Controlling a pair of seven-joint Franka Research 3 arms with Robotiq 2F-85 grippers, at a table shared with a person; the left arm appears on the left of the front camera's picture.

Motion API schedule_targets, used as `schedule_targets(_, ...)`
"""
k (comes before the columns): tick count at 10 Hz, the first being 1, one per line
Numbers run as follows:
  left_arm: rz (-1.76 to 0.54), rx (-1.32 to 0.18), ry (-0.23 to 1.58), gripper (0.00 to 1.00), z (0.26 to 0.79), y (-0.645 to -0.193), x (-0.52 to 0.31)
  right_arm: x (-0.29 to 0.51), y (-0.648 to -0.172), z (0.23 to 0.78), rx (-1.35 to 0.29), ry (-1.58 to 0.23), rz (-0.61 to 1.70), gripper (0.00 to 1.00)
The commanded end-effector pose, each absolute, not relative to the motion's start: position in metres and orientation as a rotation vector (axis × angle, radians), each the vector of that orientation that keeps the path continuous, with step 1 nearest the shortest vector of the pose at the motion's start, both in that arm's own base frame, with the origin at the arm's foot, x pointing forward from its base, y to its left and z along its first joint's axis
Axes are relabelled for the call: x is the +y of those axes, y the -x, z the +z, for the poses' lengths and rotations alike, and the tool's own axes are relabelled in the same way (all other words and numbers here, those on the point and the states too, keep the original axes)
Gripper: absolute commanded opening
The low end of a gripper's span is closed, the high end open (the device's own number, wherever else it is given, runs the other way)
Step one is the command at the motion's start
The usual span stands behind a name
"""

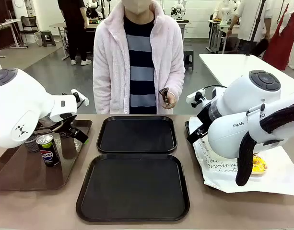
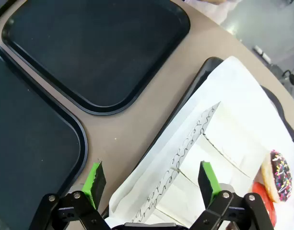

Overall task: Set up donuts and drinks on trays.
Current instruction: Pick up one Pepsi coke and place it on the Flat Tray.

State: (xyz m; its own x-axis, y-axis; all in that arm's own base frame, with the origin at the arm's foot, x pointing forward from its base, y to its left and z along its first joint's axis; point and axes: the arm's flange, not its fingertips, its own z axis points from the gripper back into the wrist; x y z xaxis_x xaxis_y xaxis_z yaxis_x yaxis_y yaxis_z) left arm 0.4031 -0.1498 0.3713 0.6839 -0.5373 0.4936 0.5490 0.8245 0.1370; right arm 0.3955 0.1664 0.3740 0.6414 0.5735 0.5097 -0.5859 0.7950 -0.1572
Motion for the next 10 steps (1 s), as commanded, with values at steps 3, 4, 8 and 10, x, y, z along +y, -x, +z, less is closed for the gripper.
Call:
schedule_targets(3, -0.609, -0.546, 0.022, 1.0, 0.3713, -0.4031, -0.1498, 0.1664, -0.3955, 0.374, -0.573, -0.023, 0.661, 1.0)
schedule_targets(4, -0.609, -0.546, 0.022, 1.0, 0.3713, -0.4031, -0.1498, 0.1664, -0.3955, 0.374, -0.573, -0.023, 0.661, 1.0)
schedule_targets(8, -0.609, -0.546, 0.022, 1.0, 0.3713, -0.4031, -0.1498, 0.1664, -0.3955, 0.374, -0.573, -0.023, 0.661, 1.0)
schedule_targets(10, -0.609, -0.546, 0.022, 1.0, 0.3713, -0.4031, -0.1498, 0.1664, -0.3955, 0.374, -0.573, -0.023, 0.661, 1.0)
